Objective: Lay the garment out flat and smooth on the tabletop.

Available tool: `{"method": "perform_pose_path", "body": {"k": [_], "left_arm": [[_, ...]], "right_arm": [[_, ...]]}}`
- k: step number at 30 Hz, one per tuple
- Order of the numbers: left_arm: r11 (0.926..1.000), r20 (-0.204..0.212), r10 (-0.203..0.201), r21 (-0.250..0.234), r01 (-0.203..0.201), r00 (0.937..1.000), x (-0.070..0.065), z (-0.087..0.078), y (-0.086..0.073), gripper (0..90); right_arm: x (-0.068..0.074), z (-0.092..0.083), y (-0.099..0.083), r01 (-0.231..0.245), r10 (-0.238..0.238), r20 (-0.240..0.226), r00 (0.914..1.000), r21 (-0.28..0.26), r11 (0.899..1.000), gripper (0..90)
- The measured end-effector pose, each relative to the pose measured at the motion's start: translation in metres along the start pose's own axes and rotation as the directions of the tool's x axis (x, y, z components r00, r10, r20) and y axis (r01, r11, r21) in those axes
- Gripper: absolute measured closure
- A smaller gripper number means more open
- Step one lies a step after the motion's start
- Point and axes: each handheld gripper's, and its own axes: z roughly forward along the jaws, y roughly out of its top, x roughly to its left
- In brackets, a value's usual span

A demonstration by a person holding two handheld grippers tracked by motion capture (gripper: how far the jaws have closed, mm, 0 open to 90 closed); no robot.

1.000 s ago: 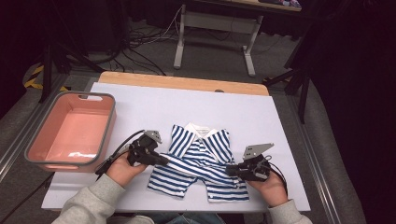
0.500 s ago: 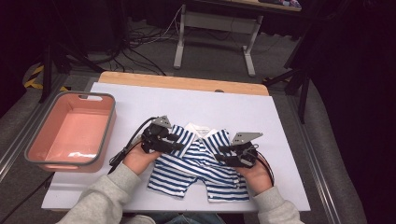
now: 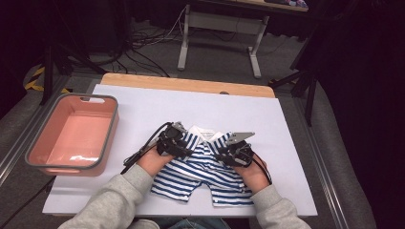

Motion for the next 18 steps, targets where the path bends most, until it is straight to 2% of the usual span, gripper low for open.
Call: {"method": "perform_pose_path", "body": {"k": [1, 5, 6, 7, 8, 9, 11, 12, 13, 14, 15, 16, 17, 18], "left_arm": [[0.9998, -0.01, 0.015, 0.016, -0.015, 0.9998, -0.003, 0.001, 0.002, 56.6], [0.9988, -0.073, 0.032, 0.039, -0.029, 0.9969, -0.006, 0.002, 0.003, 76.3], [0.9988, -0.073, 0.032, 0.039, -0.029, 0.9969, -0.006, 0.002, 0.003, 82.2], [0.9988, -0.073, 0.025, 0.044, -0.022, 0.997, -0.005, 0.001, 0.003, 82.2], [0.9991, -0.062, 0.006, 0.042, -0.003, 0.9981, -0.003, 0.001, 0.003, 88.0], [0.9988, -0.053, -0.008, 0.049, 0.011, 0.9986, -0.002, -0.001, 0.003, 89.0], [0.9987, -0.06, -0.008, 0.05, 0.011, 0.9981, -0.001, -0.003, 0.003, 89.7], [0.9995, -0.089, -0.012, 0.027, 0.014, 0.9959, -0.001, -0.012, 0.003, 89.6], [0.9995, -0.089, -0.012, 0.027, 0.014, 0.9959, -0.001, -0.012, 0.003, 89.6], [0.9997, -0.106, -0.023, 0.005, 0.024, 0.9941, 0.0, -0.019, 0.002, 89.6], [0.9992, -0.115, -0.036, -0.02, 0.034, 0.9926, 0.002, -0.027, 0.001, 89.4], [0.9978, -0.121, -0.053, -0.046, 0.048, 0.9913, 0.004, -0.036, -0.001, 89.3], [0.9943, -0.139, -0.08, -0.081, 0.069, 0.9871, 0.009, -0.05, -0.006, 89.3], [0.9943, -0.139, -0.08, -0.081, 0.069, 0.9871, 0.009, -0.05, -0.006, 89.2]], "right_arm": [[0.004, 0.002, 0.001, 0.023, -0.023, 0.015, 0.9996, 0.007, 1.0, 70.5], [0.005, 0.003, 0.003, 0.011, -0.011, 0.027, 0.9996, 0.01, 1.0, 83.2], [0.004, 0.003, 0.003, 0.005, -0.006, 0.028, 0.9996, 0.01, 1.0, 85.0], [0.004, 0.003, 0.003, 0.005, -0.006, 0.028, 0.9996, 0.01, 1.0, 85.0], [0.003, 0.002, 0.003, -0.001, 0.001, 0.027, 0.9996, 0.006, 1.0, 87.1], [0.004, 0.002, 0.003, -0.004, 0.004, 0.027, 0.9996, 0.003, 1.0, 87.4], [0.003, -0.002, 0.002, -0.02, 0.02, 0.014, 0.9997, -0.02, 1.0, 87.5], [0.003, -0.007, 0.002, -0.029, 0.029, 0.007, 0.9996, -0.045, 0.999, 87.5], [0.003, -0.007, 0.002, -0.029, 0.029, 0.007, 0.9996, -0.045, 0.999, 87.5], [0.002, -0.013, 0.002, -0.039, 0.039, 0.003, 0.9992, -0.07, 0.997, 87.5], [-0.001, -0.027, 0.0, -0.055, 0.056, -0.001, 0.9984, -0.127, 0.99, 87.4], [-0.003, -0.035, -0.002, -0.065, 0.066, 0.003, 0.9978, -0.153, 0.986, 87.4], [-0.005, -0.043, -0.004, -0.076, 0.079, 0.012, 0.9968, -0.177, 0.981, 87.3], [-0.008, -0.051, -0.008, -0.088, 0.095, 0.021, 0.9953, -0.201, 0.976, 87.3]]}}
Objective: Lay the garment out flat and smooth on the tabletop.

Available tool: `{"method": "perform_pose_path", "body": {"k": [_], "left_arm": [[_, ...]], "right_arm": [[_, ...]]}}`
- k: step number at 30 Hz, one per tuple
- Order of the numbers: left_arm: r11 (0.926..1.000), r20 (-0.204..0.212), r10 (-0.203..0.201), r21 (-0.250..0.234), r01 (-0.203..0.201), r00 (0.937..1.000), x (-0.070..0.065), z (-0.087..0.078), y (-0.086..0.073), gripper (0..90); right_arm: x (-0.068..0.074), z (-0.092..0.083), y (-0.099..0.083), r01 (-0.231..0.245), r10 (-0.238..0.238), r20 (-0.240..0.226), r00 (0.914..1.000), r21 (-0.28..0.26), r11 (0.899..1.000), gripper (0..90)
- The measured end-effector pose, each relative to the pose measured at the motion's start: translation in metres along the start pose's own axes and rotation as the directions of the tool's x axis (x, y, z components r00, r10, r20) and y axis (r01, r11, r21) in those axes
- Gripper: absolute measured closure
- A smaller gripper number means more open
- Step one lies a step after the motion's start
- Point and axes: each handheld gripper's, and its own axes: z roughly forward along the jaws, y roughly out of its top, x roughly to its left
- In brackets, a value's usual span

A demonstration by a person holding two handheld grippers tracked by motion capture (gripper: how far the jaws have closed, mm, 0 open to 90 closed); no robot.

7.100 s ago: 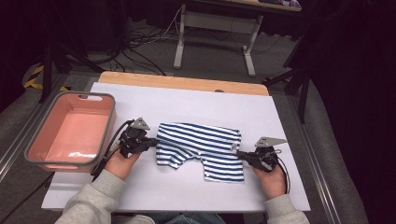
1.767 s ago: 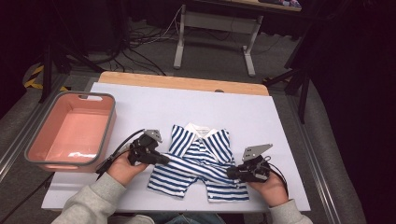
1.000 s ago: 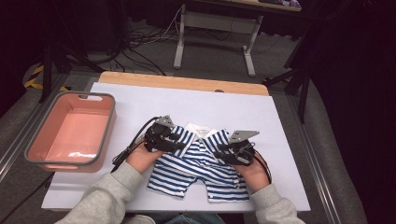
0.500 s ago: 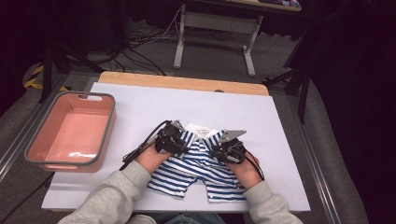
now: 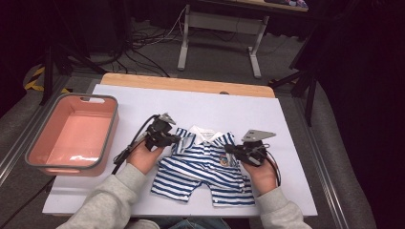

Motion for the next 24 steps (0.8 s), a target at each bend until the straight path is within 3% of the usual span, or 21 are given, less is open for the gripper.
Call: {"method": "perform_pose_path", "body": {"k": [2, 6, 7, 8, 9, 10, 12, 15, 16, 17, 19, 21, 22, 23, 24], "left_arm": [[0.9988, -0.036, -0.043, -0.023, 0.043, 0.9984, 0.011, -0.014, -0.011, 89.0], [0.996, -0.074, -0.088, -0.022, 0.087, 0.9934, 0.022, -0.023, -0.023, 88.9], [0.9929, -0.101, -0.119, -0.014, 0.118, 0.9877, 0.027, -0.026, -0.028, 88.7], [0.9929, -0.101, -0.119, -0.014, 0.118, 0.9877, 0.027, -0.026, -0.028, 89.1], [0.9916, -0.176, -0.127, 0.006, 0.129, 0.9763, 0.028, -0.029, -0.03, 89.1], [0.9926, -0.211, -0.118, 0.002, 0.122, 0.9703, 0.027, -0.031, -0.031, 88.8], [0.992, -0.211, -0.126, -0.026, 0.123, 0.9693, 0.025, -0.036, -0.029, 85.5], [0.9891, -0.191, -0.125, -0.101, 0.107, 0.9735, 0.021, -0.043, -0.026, 76.7], [0.9891, -0.191, -0.125, -0.101, 0.107, 0.9735, 0.021, -0.043, -0.026, 71.0], [0.9883, -0.194, -0.104, -0.13, 0.08, 0.9755, 0.021, -0.043, -0.024, 66.6], [0.9865, -0.172, -0.099, -0.146, 0.074, 0.9801, 0.022, -0.04, -0.021, 57.2], [0.9831, -0.109, -0.08, -0.173, 0.061, 0.9908, 0.025, -0.034, -0.017, 52.4], [0.9831, -0.109, -0.08, -0.173, 0.061, 0.9908, 0.025, -0.034, -0.017, 49.7], [0.9842, -0.098, -0.058, -0.172, 0.041, 0.9935, 0.026, -0.03, -0.016, 48.3], [0.9905, -0.091, -0.034, -0.136, 0.021, 0.9952, 0.029, -0.02, -0.011, 47.1]], "right_arm": [[-0.008, -0.016, -0.005, -0.03, 0.031, 0.025, 0.9992, -0.04, 0.999, 87.3], [-0.021, -0.034, -0.016, -0.076, 0.081, 0.079, 0.9936, -0.065, 0.995, 87.3], [-0.03, -0.043, -0.026, -0.124, 0.13, 0.1, 0.9865, -0.069, 0.99, 87.1], [-0.03, -0.043, -0.026, -0.124, 0.13, 0.1, 0.9865, -0.069, 0.99, 87.1], [-0.037, -0.047, -0.036, -0.17, 0.174, 0.126, 0.9766, -0.045, 0.984, 86.3], [-0.04, -0.049, -0.041, -0.189, 0.191, 0.145, 0.9708, -0.027, 0.982, 85.0], [-0.044, -0.053, -0.046, -0.209, 0.206, 0.184, 0.9612, 0.0, 0.978, 80.8], [-0.048, -0.064, -0.043, -0.213, 0.219, 0.225, 0.9494, -0.054, 0.976, 69.2], [-0.048, -0.064, -0.043, -0.213, 0.219, 0.225, 0.9494, -0.054, 0.976, 69.2], [-0.046, -0.068, -0.037, -0.18, 0.194, 0.232, 0.9531, -0.079, 0.98, 66.3], [-0.043, -0.063, -0.032, -0.141, 0.153, 0.242, 0.9583, -0.064, 0.988, 62.7], [-0.042, -0.053, -0.029, -0.122, 0.128, 0.225, 0.966, -0.039, 0.992, 61.1], [-0.042, -0.053, -0.029, -0.122, 0.128, 0.225, 0.966, -0.039, 0.992, 61.1], [-0.042, -0.04, -0.026, -0.099, 0.098, 0.203, 0.9742, -0.005, 0.995, 58.6], [-0.042, -0.033, -0.025, -0.09, 0.085, 0.198, 0.9765, 0.016, 0.996, 57.2]]}}
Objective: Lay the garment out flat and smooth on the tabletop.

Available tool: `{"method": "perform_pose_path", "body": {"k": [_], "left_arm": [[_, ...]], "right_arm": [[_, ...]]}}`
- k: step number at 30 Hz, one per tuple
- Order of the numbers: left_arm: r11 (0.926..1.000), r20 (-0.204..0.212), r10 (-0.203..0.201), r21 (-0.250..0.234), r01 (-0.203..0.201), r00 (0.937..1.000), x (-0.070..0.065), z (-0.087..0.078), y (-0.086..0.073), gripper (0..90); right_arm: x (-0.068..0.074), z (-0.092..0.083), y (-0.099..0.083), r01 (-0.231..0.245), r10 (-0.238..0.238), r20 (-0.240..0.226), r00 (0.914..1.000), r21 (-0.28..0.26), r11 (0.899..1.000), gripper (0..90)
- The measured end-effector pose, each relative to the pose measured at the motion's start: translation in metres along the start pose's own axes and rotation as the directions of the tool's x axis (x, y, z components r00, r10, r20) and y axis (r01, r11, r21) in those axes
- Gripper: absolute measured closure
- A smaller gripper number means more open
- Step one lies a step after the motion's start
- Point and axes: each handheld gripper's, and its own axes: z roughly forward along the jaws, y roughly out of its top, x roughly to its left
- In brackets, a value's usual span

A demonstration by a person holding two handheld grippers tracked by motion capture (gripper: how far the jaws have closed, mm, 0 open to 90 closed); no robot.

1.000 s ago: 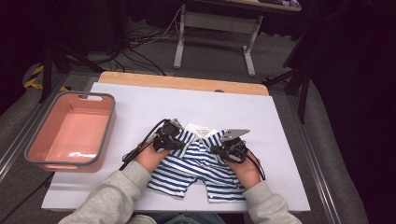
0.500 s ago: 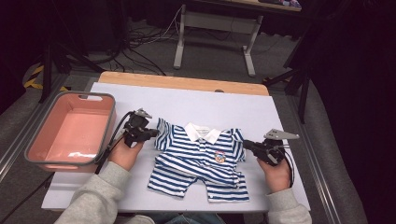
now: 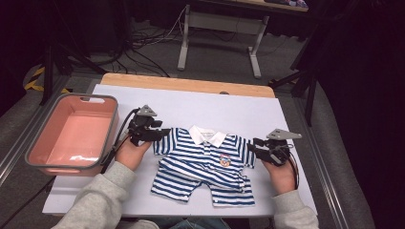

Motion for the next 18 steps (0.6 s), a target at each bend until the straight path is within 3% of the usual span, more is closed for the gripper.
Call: {"method": "perform_pose_path", "body": {"k": [2, 4, 9, 11, 12, 13, 14, 15, 17, 18], "left_arm": [[0.9999, 0.011, 0.007, 0.012, -0.008, 0.9999, 0.001, 0.006, 0.002, 45.1], [0.9989, 0.03, 0.037, 0.027, -0.038, 0.9989, 0.001, 0.017, 0.004, 45.1], [0.9871, 0.019, 0.105, 0.119, -0.107, 0.9943, -0.001, 0.051, 0.008, 45.2], [0.9858, 0.009, 0.105, 0.131, -0.105, 0.9945, 0.0, 0.054, 0.007, 47.1], [0.9843, -0.018, 0.103, 0.146, -0.1, 0.9945, 0.001, 0.056, 0.006, 47.1], [0.9811, -0.083, 0.117, 0.164, -0.103, 0.9896, 0.003, 0.059, 0.005, 49.6], [0.9811, -0.083, 0.117, 0.164, -0.103, 0.9896, 0.003, 0.059, 0.005, 51.3], [0.9849, -0.05, 0.083, 0.157, -0.074, 0.9953, 0.007, 0.061, 0.004, 53.7], [0.9857, -0.052, 0.076, 0.155, -0.067, 0.9957, 0.008, 0.062, 0.004, 54.4], [0.9854, -0.048, 0.076, 0.156, -0.068, 0.996, 0.008, 0.061, 0.005, 60.6]], "right_arm": [[0.0, 0.007, 0.001, 0.011, -0.011, -0.005, 0.9999, 0.013, 1.0, 55.8], [0.0, 0.025, 0.005, 0.023, -0.022, -0.024, 0.9995, 0.036, 0.999, 52.2], [-0.001, 0.047, 0.009, 0.023, -0.019, -0.055, 0.9983, 0.061, 0.998, 51.6], [-0.001, 0.054, 0.01, 0.04, -0.036, -0.048, 0.9982, 0.074, 0.996, 51.4], [-0.001, 0.054, 0.01, 0.04, -0.036, -0.048, 0.9982, 0.074, 0.996, 51.4], [-0.004, 0.06, 0.012, 0.038, -0.035, -0.037, 0.9987, 0.084, 0.996, 50.7], [-0.006, 0.063, 0.012, 0.032, -0.03, -0.031, 0.9991, 0.09, 0.995, 50.5], [-0.008, 0.065, 0.012, 0.023, -0.02, -0.032, 0.9993, 0.097, 0.995, 50.6], [-0.01, 0.068, 0.011, 0.015, -0.011, -0.034, 0.9994, 0.109, 0.994, 51.4], [-0.011, 0.069, 0.01, 0.009, -0.005, -0.039, 0.9992, 0.114, 0.993, 56.3]]}}
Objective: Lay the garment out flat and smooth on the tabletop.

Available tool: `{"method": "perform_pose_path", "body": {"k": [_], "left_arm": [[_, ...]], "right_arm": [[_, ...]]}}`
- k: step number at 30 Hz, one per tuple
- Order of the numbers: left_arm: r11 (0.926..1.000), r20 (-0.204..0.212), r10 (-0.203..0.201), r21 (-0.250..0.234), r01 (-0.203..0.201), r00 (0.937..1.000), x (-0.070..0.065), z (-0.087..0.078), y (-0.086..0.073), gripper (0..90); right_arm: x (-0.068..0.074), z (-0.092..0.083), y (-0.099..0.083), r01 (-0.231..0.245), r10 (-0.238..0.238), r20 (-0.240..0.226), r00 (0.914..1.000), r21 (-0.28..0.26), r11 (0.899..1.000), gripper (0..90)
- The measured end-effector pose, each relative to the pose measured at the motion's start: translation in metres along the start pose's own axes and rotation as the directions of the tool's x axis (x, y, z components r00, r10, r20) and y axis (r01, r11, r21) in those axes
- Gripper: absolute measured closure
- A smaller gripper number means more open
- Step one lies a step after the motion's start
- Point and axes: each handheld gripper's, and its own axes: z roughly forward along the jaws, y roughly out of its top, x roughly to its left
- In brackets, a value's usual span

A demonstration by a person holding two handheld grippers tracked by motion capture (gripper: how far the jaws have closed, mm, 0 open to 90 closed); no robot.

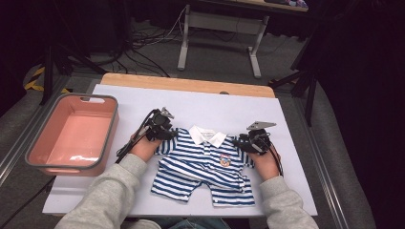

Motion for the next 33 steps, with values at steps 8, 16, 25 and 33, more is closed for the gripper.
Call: {"method": "perform_pose_path", "body": {"k": [8, 16, 25, 33], "left_arm": [[0.9986, 0.044, 0.019, 0.048, -0.021, 0.9989, -0.01, -0.005, 0.002, 87.7], [0.9996, 0.06, 0.003, -0.027, -0.001, 0.9982, -0.01, -0.034, 0.004, 87.8], [0.994, 0.054, 0.028, -0.108, -0.022, 0.9981, -0.013, -0.053, 0.005, 87.8], [0.9867, -0.01, 0.045, -0.156, -0.046, 0.9989, 0.006, -0.053, 0.031, 87.8]], "right_arm": [[0.011, -0.006, 0.002, 0.066, -0.066, -0.028, 0.9974, 0.025, 0.997, 89.6], [0.014, -0.034, 0.006, 0.075, -0.076, -0.02, 0.9969, -0.048, 0.996, 90.0], [0.011, -0.053, 0.01, 0.065, -0.067, -0.02, 0.9975, -0.102, 0.993, 90.0], [0.002, -0.048, 0.038, 0.086, -0.085, 0.01, 0.9963, -0.129, 0.988, 90.0]]}}
